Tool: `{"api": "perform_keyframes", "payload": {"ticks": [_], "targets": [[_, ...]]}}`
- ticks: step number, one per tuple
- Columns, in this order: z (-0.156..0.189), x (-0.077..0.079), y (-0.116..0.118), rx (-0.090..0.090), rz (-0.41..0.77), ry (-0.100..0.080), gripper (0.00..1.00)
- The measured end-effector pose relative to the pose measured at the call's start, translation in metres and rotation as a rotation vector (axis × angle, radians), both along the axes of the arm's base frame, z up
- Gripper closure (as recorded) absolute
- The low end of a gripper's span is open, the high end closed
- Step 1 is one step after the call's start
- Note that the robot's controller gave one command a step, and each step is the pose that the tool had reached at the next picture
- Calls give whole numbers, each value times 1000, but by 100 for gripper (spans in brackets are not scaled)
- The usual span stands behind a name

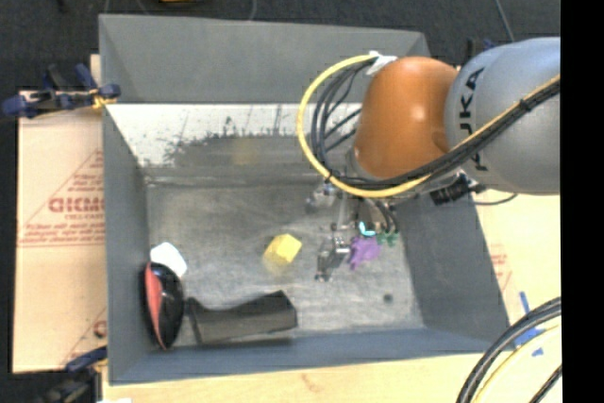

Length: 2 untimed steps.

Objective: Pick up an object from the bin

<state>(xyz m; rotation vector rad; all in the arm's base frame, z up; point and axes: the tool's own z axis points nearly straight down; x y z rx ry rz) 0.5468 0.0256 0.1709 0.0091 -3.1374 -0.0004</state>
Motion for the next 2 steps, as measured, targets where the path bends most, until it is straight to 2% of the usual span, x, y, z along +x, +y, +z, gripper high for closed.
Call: {"api": "perform_keyframes", "payload": {"ticks": [1, 2], "targets": [[4, 2, 0, 0, 0, -8, 0], [-40, 1, 35, 0, -62, -15, 0]]}}
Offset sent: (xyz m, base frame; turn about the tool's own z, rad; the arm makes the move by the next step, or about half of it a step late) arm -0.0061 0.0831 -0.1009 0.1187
